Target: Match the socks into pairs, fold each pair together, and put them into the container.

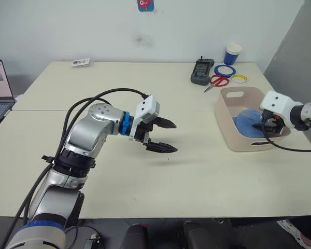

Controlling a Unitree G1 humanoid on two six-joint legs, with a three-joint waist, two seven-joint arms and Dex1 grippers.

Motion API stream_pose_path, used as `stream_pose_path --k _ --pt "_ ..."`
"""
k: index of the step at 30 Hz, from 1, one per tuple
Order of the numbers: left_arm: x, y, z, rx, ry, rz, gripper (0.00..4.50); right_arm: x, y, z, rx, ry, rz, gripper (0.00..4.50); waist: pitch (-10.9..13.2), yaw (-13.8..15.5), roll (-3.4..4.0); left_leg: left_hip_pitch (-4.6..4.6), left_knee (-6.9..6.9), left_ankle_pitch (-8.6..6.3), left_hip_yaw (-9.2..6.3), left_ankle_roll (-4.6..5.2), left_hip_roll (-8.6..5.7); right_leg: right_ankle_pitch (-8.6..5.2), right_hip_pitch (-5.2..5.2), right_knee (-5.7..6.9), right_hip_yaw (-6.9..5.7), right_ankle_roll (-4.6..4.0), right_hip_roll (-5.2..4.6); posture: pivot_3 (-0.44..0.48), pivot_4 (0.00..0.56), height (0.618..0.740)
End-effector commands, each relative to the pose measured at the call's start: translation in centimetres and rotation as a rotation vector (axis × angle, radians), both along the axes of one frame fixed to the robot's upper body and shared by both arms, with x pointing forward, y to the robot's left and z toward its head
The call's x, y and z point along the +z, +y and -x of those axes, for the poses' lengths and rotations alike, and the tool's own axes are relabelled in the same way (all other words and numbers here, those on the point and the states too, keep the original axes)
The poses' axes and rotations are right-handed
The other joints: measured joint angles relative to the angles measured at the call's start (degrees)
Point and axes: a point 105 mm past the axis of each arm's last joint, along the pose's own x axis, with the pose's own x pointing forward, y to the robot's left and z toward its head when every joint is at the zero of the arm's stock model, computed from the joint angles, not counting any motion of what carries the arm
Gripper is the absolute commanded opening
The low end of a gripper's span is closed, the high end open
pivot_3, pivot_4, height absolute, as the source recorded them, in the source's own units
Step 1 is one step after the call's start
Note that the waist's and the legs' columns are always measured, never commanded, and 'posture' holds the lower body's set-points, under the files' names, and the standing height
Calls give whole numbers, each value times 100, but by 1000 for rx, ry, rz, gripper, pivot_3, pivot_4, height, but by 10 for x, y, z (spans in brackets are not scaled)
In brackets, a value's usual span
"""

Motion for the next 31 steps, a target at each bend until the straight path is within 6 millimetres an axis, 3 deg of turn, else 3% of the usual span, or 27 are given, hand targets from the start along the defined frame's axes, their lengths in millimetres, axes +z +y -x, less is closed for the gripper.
stream_pose_path --k 1,3,6,10,13,16,20,24,31 --pt "12 25 -10 126 -74 20 4500 59 13 20 69 -194 -110 4131 0 1 1 3 -1 0 -1 0 0 -2 0 4 1 3 0 0 150 732" --pt "9 41 -13 195 -78 13 4500 70 28 34 117 -246 -179 4131 0 17 0 4 0 0 -5 0 2 -2 1 6 -7 3 2 0 150 732" --pt "1 90 -21 419 -165 -23 4500 73 62 69 222 -300 -267 4131 -5 3 2 5 -6 0 -8 0 7 -3 3 4 -6 4 -1 0 150 732" --pt "-22 129 -15 590 -186 -97 4500 46 91 100 301 -287 -359 4131 -5 7 2 15 -7 0 -22 -1 14 -6 7 9 -4 3 -2 0 150 732" --pt "-32 159 -12 742 -259 -122 4500 9 107 118 313 -233 -407 4131 -12 31 -11 15 -4 0 -18 -1 7 -6 11 8 -2 5 -15 0 150 732" --pt "-44 186 -2 870 -246 -104 4500 -37 106 130 246 -139 -464 4131 -20 41 -24 12 -3 -1 -19 -1 5 -6 15 -2 -5 6 -19 0 150 732" --pt "-63 218 20 1016 -216 -113 4500 -68 87 132 91 -160 -526 4131 -25 3 -32 17 -6 -1 -12 -1 7 -10 12 -2 4 11 -22 0 150 732" --pt "-79 237 37 1103 -210 -130 4500 -86 78 136 21 -163 -545 4131 -28 -34 -37 37 -15 -2 -5 0 13 -11 17 0 11 10 -21 0 150 732" --pt "-91 240 44 1138 -181 -107 4500 -102 73 143 -4 -123 -531 4131 -38 -19 -52 38 -21 -3 -5 0 12 -14 18 0 10 6 -19 0 150 732"
